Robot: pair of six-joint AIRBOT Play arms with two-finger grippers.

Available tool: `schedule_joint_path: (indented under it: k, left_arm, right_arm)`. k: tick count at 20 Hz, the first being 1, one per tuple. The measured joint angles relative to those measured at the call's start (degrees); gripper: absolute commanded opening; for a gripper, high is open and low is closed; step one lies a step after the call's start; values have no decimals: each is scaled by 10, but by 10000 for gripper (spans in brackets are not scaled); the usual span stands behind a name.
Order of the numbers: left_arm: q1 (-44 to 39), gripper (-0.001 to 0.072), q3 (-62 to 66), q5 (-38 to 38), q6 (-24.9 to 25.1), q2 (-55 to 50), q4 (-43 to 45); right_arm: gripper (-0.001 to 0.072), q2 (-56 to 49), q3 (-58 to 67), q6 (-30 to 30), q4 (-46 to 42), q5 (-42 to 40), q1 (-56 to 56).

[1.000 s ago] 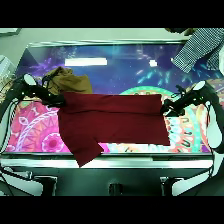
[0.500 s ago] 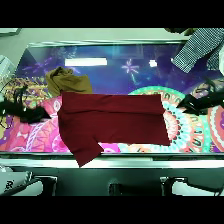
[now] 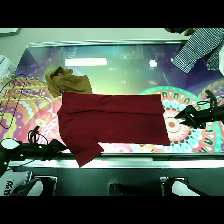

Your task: Fold the clothes and pants, and hang the long-sleeved shirts on hangers.

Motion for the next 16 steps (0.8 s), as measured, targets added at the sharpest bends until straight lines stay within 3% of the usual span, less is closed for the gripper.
schedule_joint_path:
  k: [7, 8, 10, 11, 16]
  left_arm:
    - [-77, 471, -36, 88, 3, -3, -55]
    - [-90, 443, -37, 102, 3, -9, -61]
    - [-115, 224, -39, 123, 3, -23, -70]
    - [-124, 32, -39, 132, 3, -29, -75]
    - [-144, 20, -40, 150, 4, -41, -84]
  right_arm:
    - [480, 2, -7, 0, 19, 7, -1]
    - [480, 2, -8, 1, 21, 8, -1]
    - [479, 2, -8, 3, 25, 11, -1]
    - [479, 2, -8, 3, 27, 11, -1]
    - [479, 2, -8, 9, 55, 13, -1]
